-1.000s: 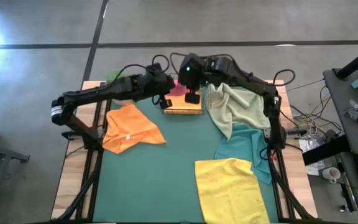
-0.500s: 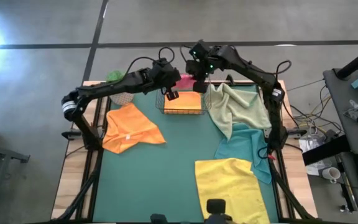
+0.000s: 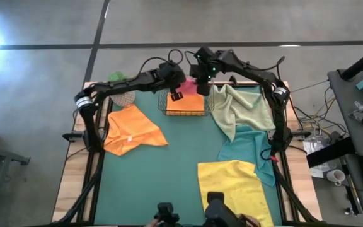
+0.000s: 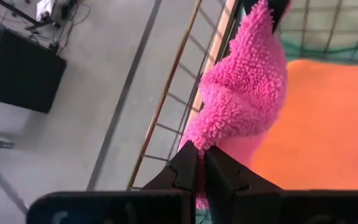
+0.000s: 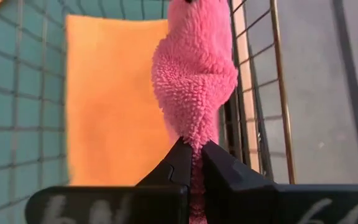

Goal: Fold microfiber towels
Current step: Put the folded pink microfiber towel into the wire basket

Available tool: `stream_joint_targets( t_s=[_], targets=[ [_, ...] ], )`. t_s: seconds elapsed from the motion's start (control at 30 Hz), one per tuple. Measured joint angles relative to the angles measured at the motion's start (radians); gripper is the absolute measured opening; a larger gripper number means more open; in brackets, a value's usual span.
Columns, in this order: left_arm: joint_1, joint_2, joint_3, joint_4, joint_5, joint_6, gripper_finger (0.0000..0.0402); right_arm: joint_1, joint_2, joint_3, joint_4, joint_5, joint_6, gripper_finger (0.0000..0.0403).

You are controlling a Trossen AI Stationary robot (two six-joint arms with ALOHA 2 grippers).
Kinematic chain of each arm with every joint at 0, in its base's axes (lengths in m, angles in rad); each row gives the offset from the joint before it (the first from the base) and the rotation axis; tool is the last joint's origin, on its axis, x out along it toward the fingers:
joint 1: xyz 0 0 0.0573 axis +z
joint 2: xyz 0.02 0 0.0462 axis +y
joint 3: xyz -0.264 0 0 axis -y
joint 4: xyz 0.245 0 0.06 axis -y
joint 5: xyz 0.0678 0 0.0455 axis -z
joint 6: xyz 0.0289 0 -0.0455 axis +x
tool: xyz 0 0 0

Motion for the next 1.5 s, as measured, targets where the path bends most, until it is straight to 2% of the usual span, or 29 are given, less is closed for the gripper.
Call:
stream_joint_targets(
  t_s=[0.27, 0.6, 0.87, 1.0, 1.2, 1.33, 1.5],
  targets=[
    [0.042, 0.016, 0.002, 0.029, -0.001, 0.068, 0.0001, -0.035, 0.0, -0.057, 0.091, 0.016, -0.019, 0.0008],
    [0.053, 0.015, 0.007, 0.02, 0.025, 0.09, 0.0001, -0.039, -0.007, -0.037, 0.094, 0.024, -0.035, 0.0008],
    [0.05, 0.02, -0.051, -0.018, 0.075, 0.089, 0.0001, -0.029, 0.002, -0.143, 0.09, -0.017, -0.025, 0.0008],
    [0.055, 0.019, -0.051, 0.029, 0.051, 0.128, 0.0001, -0.032, 0.002, -0.141, 0.111, -0.009, -0.024, 0.0008],
    [0.065, 0.015, -0.02, 0.088, -0.004, 0.165, 0.0001, -0.045, 0.002, -0.055, 0.123, 0.047, -0.025, 0.0008],
    [0.062, 0.011, -0.029, 0.052, 0.008, 0.166, 0.0001, -0.046, 0.002, -0.036, 0.083, 0.042, -0.027, 0.0008],
    [0.053, 0.012, -0.071, 0.007, 0.059, 0.166, 0.0001, -0.027, 0.001, -0.114, 0.084, -0.013, -0.025, 0.0008]
  ],
)
